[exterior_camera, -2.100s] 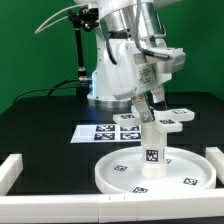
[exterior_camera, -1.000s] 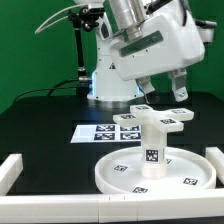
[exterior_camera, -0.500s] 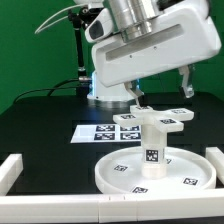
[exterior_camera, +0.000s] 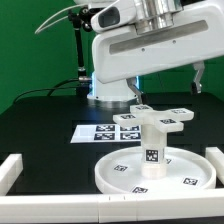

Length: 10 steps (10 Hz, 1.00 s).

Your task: Assemble round table

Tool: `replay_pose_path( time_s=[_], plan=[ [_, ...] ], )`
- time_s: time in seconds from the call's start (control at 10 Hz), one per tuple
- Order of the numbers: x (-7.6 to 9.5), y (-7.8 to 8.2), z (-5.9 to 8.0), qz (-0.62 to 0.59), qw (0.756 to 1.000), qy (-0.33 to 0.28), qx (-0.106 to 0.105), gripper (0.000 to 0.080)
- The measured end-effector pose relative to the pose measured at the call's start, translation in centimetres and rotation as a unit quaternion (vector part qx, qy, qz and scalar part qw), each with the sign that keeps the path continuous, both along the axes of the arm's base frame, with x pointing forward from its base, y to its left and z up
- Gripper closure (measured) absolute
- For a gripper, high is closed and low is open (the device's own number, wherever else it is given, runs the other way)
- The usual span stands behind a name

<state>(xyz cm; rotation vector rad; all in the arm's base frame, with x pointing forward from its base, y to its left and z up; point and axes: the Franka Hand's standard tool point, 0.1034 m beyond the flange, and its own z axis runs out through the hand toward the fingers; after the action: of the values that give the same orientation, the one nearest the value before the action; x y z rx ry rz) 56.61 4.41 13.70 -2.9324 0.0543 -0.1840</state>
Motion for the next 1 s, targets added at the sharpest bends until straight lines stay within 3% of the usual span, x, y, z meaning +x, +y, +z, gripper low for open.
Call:
replay_pose_path(
  time_s=[0.2,0.3,0.6,0.8,1.0],
  plan=[
    [0.0,0.0,0.0,0.048,0.999,-0.01,-0.007,0.0151],
    [0.1,-0.2,-0.1,0.11,0.993,-0.024,-0.02,0.0151],
    [0.2,-0.1,-0.1,0.304,0.948,-0.06,-0.076,0.0151],
    [0.1,-1.3,-0.2,0.369,0.923,-0.065,-0.085,0.0151],
    [0.1,-1.4,-0.3,0.43,0.895,-0.072,-0.095,0.0151]
  ],
)
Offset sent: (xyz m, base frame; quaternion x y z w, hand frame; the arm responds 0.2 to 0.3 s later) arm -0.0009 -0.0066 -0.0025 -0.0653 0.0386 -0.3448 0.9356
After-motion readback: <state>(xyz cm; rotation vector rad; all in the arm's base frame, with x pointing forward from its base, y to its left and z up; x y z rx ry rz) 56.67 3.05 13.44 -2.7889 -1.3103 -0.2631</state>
